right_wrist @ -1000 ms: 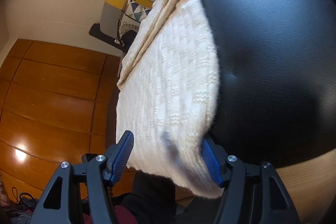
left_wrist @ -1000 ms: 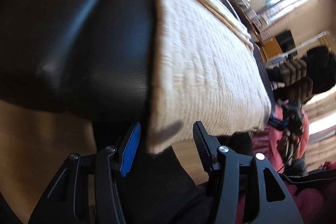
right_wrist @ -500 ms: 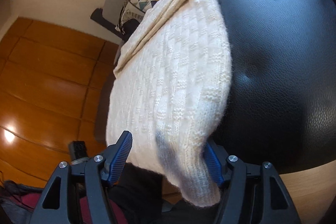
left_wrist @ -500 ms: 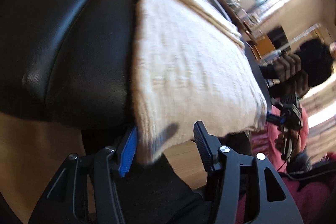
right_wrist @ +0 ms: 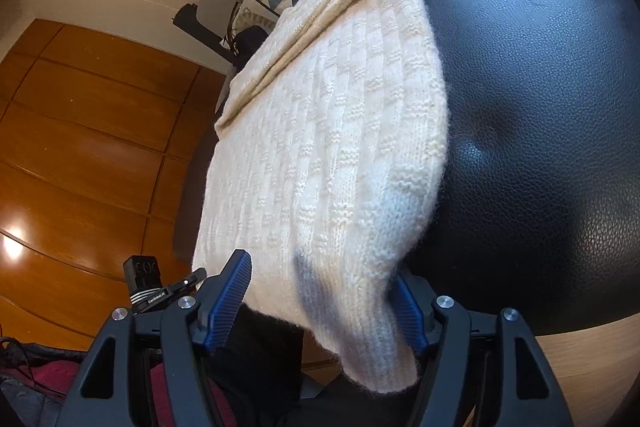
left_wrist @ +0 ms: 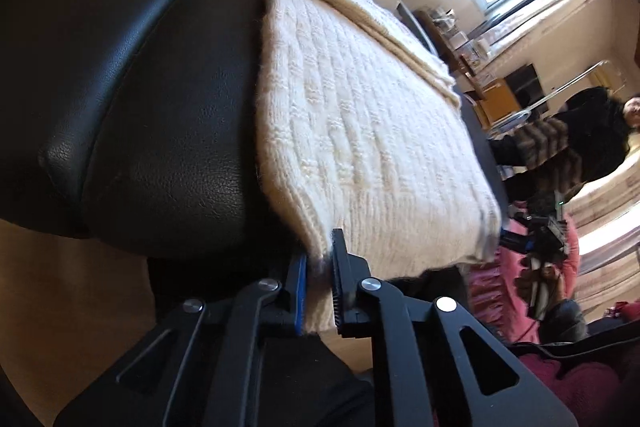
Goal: Fold clothes
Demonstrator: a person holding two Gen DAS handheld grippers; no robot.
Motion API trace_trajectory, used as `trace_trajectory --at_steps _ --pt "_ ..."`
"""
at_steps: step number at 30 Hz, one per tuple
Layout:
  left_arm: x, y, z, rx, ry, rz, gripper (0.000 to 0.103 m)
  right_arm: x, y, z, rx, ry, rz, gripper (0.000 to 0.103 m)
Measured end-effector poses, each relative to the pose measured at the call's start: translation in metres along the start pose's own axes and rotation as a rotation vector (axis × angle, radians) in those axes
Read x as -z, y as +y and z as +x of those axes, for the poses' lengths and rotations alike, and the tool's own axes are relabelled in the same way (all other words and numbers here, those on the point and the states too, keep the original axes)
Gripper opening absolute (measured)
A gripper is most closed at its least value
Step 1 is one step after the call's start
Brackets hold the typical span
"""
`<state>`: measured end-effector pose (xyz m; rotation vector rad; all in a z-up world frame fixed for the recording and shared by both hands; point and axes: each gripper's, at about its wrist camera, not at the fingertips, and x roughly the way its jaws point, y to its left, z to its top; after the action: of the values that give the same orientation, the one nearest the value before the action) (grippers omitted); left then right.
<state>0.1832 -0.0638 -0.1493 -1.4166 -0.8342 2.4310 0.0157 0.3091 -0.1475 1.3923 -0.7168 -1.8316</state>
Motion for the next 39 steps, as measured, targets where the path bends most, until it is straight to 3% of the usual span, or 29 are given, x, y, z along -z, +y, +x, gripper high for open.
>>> trace_trajectory --at_steps 3,4,5,6,10,12,17,25,29,35,39 --pt "-0.001 -0.001 -0.001 0.008 -0.009 -0.009 0.008 -0.001 0.002 0.001 0.023 0.013 -0.021 0.062" --pt "-0.002 -0.001 -0.002 0.011 -0.013 -0.012 0.007 -0.001 0.003 0.001 0.074 0.014 -0.03 0.047" --pt "-0.002 -0.002 -0.002 0.014 -0.016 -0.015 0.007 0.0 0.004 0.0 0.125 0.016 -0.038 0.02" --pt "-0.003 -0.002 -0.002 0.017 -0.019 -0.017 0.007 0.001 0.004 -0.001 0.163 0.013 -0.049 0.012" --pt "-0.004 -0.004 -0.004 0.028 -0.032 -0.029 0.007 0.006 0.007 -0.003 0.236 -0.015 -0.072 0.01" --pt "-0.006 -0.008 -0.01 0.062 -0.057 -0.029 0.006 0.007 0.011 -0.006 0.224 -0.036 -0.078 0.01" --pt "-0.02 -0.016 -0.024 0.179 -0.144 -0.036 0.006 0.001 0.017 -0.014 0.003 -0.103 -0.064 0.01" --pt "-0.09 -0.024 -0.031 0.377 -0.274 -0.084 0.006 -0.041 0.021 -0.024 -0.204 -0.242 -0.012 0.01" --pt "-0.139 -0.037 -0.024 0.38 -0.31 -0.055 0.006 -0.077 0.034 -0.022 -0.251 -0.292 -0.016 0.01" --pt "-0.224 -0.045 -0.007 0.355 -0.341 -0.004 0.006 -0.151 0.043 -0.019 -0.23 -0.333 -0.037 0.01" --pt "-0.285 -0.044 0.017 0.297 -0.37 0.018 0.006 -0.215 0.043 -0.011 -0.188 -0.361 -0.036 0.01"
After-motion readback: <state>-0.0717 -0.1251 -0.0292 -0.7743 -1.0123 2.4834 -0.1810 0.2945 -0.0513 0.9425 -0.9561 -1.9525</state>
